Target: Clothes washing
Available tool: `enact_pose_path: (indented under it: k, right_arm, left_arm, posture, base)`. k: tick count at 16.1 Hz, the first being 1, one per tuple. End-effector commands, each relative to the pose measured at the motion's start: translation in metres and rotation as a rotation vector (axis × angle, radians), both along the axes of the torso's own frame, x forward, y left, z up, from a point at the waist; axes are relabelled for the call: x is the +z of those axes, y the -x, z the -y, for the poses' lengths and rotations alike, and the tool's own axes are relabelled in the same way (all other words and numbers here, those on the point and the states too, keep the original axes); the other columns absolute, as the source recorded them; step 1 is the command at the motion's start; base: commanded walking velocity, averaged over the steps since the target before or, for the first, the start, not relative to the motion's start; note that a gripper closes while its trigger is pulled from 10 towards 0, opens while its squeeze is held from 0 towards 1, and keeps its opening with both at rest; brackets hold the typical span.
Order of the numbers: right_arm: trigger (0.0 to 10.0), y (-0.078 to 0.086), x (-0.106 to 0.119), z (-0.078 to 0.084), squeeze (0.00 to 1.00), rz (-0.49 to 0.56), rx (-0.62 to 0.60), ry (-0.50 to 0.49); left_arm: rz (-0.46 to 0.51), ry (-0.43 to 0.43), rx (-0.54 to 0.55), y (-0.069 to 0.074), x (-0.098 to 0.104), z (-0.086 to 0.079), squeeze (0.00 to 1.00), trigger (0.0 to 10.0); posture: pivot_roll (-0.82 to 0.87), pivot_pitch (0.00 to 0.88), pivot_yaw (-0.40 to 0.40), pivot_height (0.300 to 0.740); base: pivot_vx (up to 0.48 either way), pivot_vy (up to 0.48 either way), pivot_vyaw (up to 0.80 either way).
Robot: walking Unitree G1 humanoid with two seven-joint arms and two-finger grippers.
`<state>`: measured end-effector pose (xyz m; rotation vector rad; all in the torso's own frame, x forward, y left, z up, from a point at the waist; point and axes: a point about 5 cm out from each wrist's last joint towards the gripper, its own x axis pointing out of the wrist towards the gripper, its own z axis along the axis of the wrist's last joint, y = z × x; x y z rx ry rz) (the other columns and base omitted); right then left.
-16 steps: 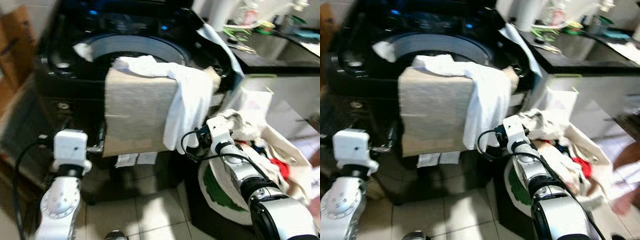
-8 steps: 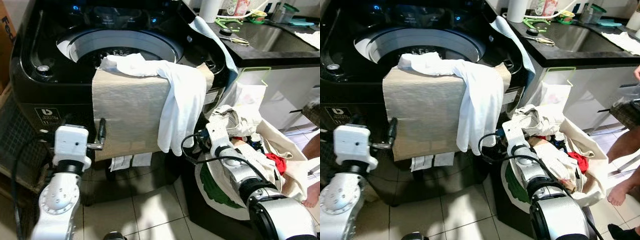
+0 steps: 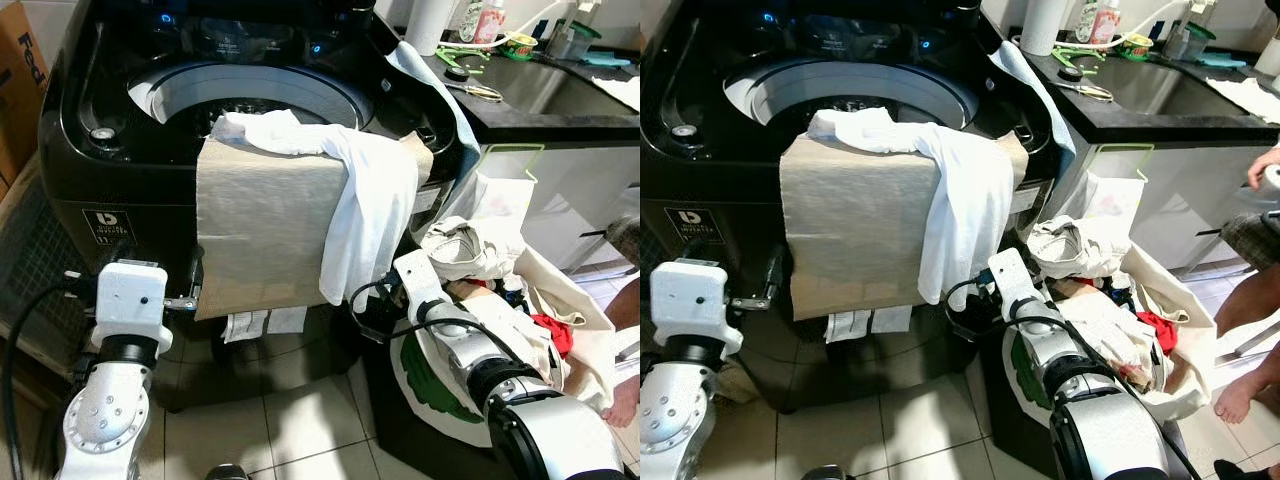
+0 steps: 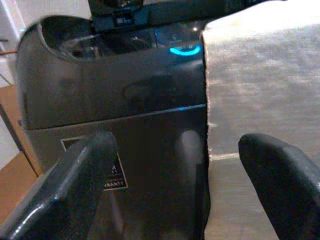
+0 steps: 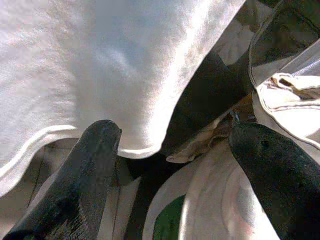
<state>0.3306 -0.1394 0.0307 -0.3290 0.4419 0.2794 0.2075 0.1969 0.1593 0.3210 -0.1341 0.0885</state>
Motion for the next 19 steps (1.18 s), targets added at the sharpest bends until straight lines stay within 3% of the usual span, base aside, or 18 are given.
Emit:
enact_pose_path:
  k: [1,4,9,12,13,14,15,16,17,19]
  right_arm:
    - [10.0,-0.007,0.007,0.002,0.00,0.008,-0.020,0.014]
    - [10.0,-0.013,0.014,0.003,0.00,0.030,-0.057,0.014]
    - [10.0,-0.031,0.043,0.018,0.00,0.166,-0.150,0.094]
    - [10.0,-0.050,0.078,0.007,0.00,0.298,-0.165,0.029]
    - [10.0,-0.058,0.096,0.001,0.00,0.358,-0.151,0.007]
    - [10.0,-0.070,0.129,-0.004,0.00,0.462,-0.140,-0.024]
    - [10.0,-0.073,0.136,-0.005,0.00,0.484,-0.140,-0.031]
    - [10.0,-0.082,0.169,-0.002,0.00,0.575,-0.151,-0.030]
    - [10.0,-0.085,0.182,-0.001,0.00,0.613,-0.158,-0.028]
    - [10.0,-0.093,0.251,0.008,0.00,0.796,-0.187,-0.047]
  left_arm:
    - [0.006,-0.010,0.001,0.003,0.005,0.003,0.00,10.0]
    - [-0.001,-0.015,0.021,0.009,0.007,0.002,0.00,10.0]
    - [-0.012,-0.026,0.032,0.014,0.012,0.002,0.00,10.0]
    - [-0.014,-0.024,0.044,0.013,0.014,0.002,0.00,10.0]
    - [-0.009,-0.019,0.042,0.011,0.014,0.004,0.00,10.0]
    - [0.002,-0.009,0.037,0.005,0.014,0.006,0.00,10.0]
    - [0.004,-0.007,0.036,0.003,0.015,0.007,0.00,10.0]
    - [0.010,-0.001,0.033,-0.001,0.015,0.008,0.00,10.0]
    - [0.012,0.001,0.032,-0.003,0.015,0.008,0.00,10.0]
    - [0.026,0.011,0.030,-0.009,0.015,0.010,0.00,10.0]
  posture:
    - [0.32,0.000,-0.158,0.740]
    - [0.33,0.000,-0.172,0.740]
    - [0.36,0.000,-0.172,0.740]
    - [0.35,0.000,-0.173,0.740]
    - [0.35,0.000,-0.173,0.740]
    - [0.33,0.000,-0.174,0.740]
    - [0.33,0.000,-0.174,0.740]
    - [0.31,0.000,-0.168,0.740]
    - [0.31,0.000,-0.168,0.740]
    - [0.30,0.000,-0.165,0.740]
  base:
    - [0.000,0.000,0.00]
    - [0.000,0.000,0.00]
    - [0.000,0.000,0.00]
    - [0.000,0.000,0.00]
    - [0.000,0.000,0.00]
    - [0.000,0.000,0.00]
    - [0.000,0.000,0.00]
    - [0.000,0.000,0.00]
    - [0.000,0.000,0.00]
    - [0.000,0.000,0.00]
